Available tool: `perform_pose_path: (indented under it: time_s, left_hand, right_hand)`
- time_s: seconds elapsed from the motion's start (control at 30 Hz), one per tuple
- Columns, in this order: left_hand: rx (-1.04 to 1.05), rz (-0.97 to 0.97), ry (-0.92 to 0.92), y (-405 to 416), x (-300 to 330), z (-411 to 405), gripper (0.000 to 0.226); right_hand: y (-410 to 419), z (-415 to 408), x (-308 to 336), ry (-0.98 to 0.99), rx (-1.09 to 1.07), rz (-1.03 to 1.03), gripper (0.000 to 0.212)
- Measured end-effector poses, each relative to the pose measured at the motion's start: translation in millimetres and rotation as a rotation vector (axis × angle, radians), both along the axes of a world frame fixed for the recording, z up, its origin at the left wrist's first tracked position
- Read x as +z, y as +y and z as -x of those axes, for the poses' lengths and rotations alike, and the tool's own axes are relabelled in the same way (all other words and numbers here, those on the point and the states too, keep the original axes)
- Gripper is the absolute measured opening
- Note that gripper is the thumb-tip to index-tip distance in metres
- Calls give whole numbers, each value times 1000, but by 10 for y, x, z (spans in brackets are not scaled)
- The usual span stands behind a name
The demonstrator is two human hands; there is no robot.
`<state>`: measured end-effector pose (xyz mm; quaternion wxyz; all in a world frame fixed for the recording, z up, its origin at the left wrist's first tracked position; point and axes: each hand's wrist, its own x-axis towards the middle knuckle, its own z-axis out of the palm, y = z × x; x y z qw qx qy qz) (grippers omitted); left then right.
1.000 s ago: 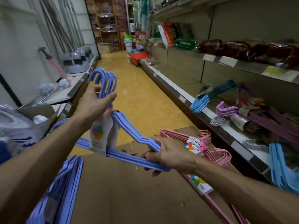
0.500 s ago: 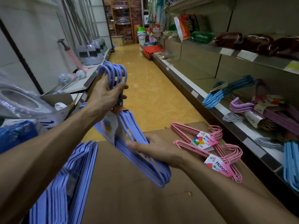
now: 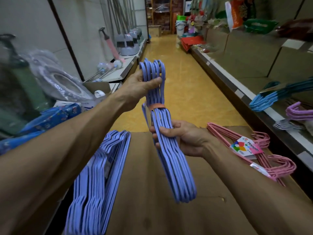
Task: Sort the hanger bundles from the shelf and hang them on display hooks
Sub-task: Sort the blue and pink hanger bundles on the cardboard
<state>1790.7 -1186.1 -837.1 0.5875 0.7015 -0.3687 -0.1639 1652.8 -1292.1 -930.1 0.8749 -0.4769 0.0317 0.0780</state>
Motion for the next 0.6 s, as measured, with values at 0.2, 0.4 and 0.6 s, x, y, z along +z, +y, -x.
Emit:
perform_pose_path:
  time_s: [0.2, 0.4, 0.6]
  left_hand:
    - [56, -547, -192, 474, -93, -302, 28]
    - [105, -866, -460, 930, -309, -624, 83]
    - [-51, -949, -494, 1241, -658, -770, 70]
  right_hand:
    - [363, -152, -371, 104, -67, 9, 20]
    - [871, -440, -1073, 220, -242, 69, 23]
    - [1358, -713, -1684, 234, -344, 339, 38]
